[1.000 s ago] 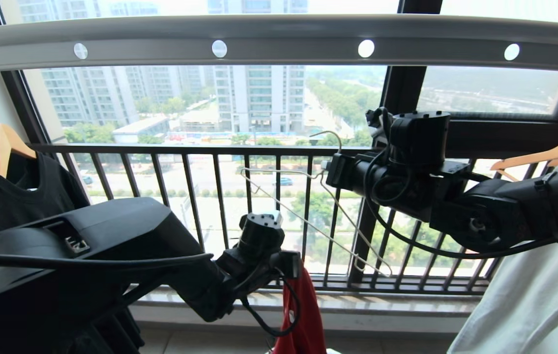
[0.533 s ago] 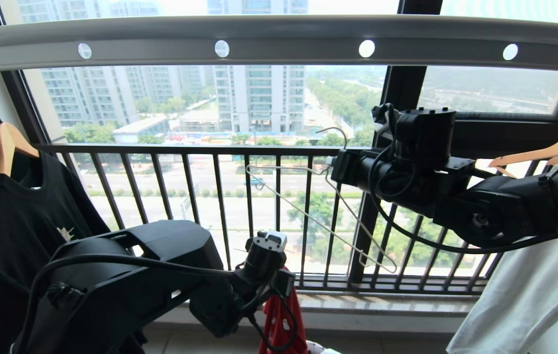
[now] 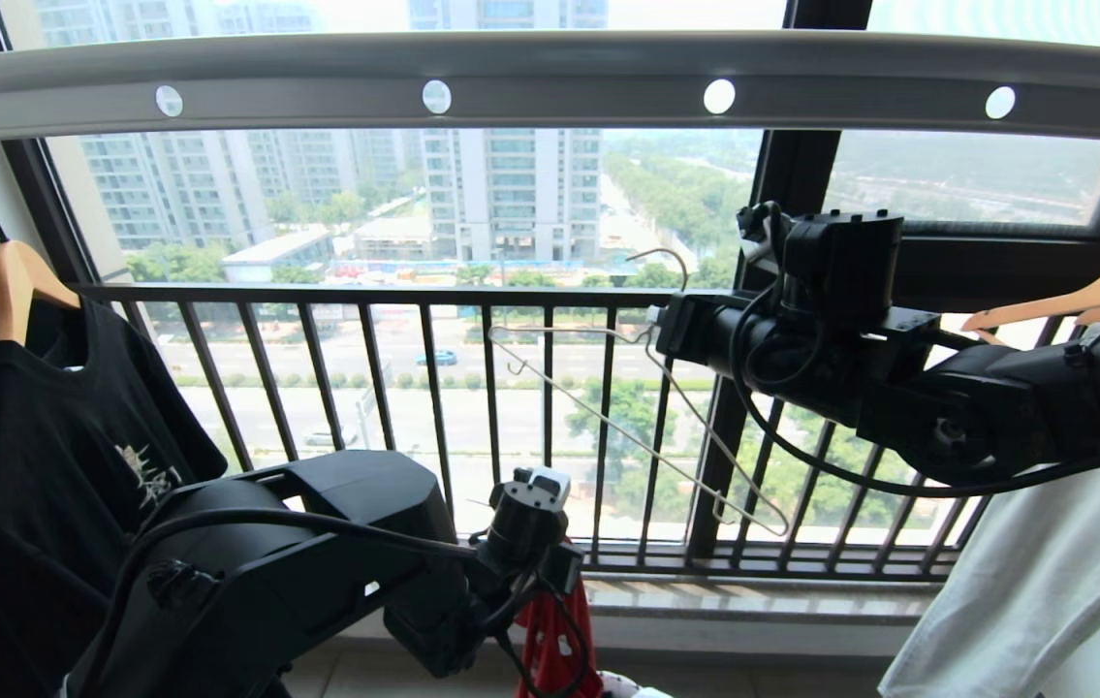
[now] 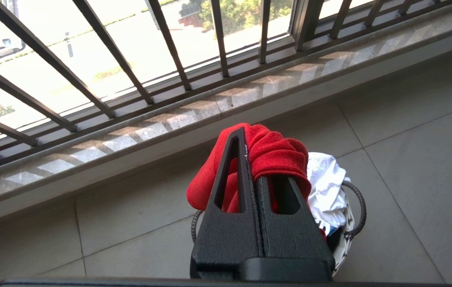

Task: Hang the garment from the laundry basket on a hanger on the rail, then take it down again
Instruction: Put clothes in the basket

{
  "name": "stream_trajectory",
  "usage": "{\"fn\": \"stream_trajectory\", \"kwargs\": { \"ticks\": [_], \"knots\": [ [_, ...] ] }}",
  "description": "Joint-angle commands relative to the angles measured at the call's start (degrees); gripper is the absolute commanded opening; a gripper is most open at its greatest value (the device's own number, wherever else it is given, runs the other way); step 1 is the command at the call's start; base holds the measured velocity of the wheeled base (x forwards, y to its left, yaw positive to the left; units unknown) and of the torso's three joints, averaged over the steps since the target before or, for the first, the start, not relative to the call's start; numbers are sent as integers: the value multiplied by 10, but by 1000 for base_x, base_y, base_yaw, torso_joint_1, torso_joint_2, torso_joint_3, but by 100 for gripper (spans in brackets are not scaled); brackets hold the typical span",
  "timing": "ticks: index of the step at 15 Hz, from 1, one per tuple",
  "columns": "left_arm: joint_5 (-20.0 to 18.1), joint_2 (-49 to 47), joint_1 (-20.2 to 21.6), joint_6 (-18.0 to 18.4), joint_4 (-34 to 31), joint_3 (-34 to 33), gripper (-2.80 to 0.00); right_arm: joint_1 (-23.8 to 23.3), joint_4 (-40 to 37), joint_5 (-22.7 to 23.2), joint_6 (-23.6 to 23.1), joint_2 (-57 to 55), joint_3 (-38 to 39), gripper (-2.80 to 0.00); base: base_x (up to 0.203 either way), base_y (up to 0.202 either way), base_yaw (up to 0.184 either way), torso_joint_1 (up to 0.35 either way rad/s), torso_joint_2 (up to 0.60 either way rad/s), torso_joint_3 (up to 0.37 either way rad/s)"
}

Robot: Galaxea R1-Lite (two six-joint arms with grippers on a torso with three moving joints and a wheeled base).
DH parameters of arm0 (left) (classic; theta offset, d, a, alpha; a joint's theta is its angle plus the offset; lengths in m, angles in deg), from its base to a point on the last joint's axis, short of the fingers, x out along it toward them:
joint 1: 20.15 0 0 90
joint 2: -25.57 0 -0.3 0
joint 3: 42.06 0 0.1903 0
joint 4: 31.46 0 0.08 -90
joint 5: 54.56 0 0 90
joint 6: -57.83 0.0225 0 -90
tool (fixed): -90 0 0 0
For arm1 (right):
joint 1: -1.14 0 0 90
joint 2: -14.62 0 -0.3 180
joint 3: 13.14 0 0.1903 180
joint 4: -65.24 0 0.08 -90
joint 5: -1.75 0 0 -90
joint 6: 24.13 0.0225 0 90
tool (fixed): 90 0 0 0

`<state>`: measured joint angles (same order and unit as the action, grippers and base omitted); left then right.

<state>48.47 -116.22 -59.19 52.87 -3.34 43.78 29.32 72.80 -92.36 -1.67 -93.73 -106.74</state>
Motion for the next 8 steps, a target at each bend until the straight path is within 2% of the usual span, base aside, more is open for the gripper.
{"fn": "stream_trajectory", "kwargs": {
  "ticks": [1, 2, 8],
  "knots": [
    [1, -2, 0, -1, 3, -1, -280, 0, 2, 0, 1, 1, -1, -280, 0, 0, 0, 0, 0, 0],
    [1, -1, -1, -1, 3, -1, 0, 0, 2, 0, 1, 1, -1, -280, 0, 0, 0, 0, 0, 0],
    [1, 9, -2, 1, 4, -18, 0, -2, 2, 0, 1, -1, -3, -280, 0, 0, 0, 0, 0, 0]
  ]
}}
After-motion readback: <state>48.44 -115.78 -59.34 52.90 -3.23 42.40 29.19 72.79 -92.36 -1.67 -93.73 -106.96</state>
